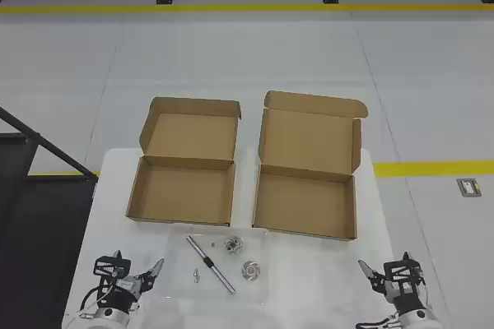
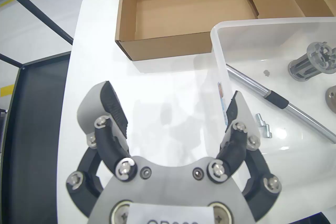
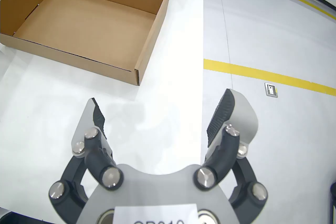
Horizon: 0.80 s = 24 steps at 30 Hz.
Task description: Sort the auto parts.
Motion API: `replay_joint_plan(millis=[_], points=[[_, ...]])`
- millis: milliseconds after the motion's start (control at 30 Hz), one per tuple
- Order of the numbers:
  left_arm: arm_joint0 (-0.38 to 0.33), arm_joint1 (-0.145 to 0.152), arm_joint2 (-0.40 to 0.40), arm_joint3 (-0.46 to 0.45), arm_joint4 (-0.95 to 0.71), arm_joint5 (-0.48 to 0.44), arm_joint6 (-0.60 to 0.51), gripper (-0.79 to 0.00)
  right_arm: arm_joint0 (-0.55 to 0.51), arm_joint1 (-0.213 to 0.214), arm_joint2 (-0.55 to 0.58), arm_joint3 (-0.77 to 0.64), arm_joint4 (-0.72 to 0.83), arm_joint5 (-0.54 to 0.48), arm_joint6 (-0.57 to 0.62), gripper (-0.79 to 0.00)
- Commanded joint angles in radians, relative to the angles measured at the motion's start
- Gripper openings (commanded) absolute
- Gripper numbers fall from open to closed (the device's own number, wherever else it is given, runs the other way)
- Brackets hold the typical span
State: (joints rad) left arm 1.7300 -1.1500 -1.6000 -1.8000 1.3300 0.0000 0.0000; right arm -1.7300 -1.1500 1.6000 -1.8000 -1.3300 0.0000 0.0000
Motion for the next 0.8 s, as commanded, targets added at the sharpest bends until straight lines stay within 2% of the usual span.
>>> replay_joint_plan(millis=[0,67,167,367,567,700,767], points=[[0.000,0.000,0.000,0.000,0.000,0.000,0.000,0.000,0.000,0.000,0.000,0.000,0.000,0.000,0.000,0.000],[0.000,0.000,0.000,-0.002,0.000,-0.002,0.003,0.000,0.002,0.000,-0.001,-0.008,-0.009,-0.001,-0.005,0.000],[0.012,-0.003,-0.003,-0.011,-0.010,0.000,0.040,0.000,-0.007,0.002,-0.020,-0.073,-0.102,-0.009,-0.023,0.000],[0.074,-0.005,-0.053,-0.055,-0.049,-0.001,0.121,0.000,-0.050,0.007,-0.078,-0.292,-0.315,-0.071,0.013,0.000],[0.134,-0.009,-0.108,-0.082,-0.096,-0.004,0.206,0.000,-0.024,0.005,-0.221,-0.449,-0.486,-0.176,0.162,0.000],[0.157,-0.011,-0.124,-0.076,-0.110,-0.014,0.239,0.000,0.057,-0.005,-0.357,-0.458,-0.507,-0.255,0.288,0.000],[0.157,-0.011,-0.124,-0.076,-0.110,-0.014,0.239,0.000,0.065,-0.006,-0.367,-0.456,-0.511,-0.263,0.303,0.000]])
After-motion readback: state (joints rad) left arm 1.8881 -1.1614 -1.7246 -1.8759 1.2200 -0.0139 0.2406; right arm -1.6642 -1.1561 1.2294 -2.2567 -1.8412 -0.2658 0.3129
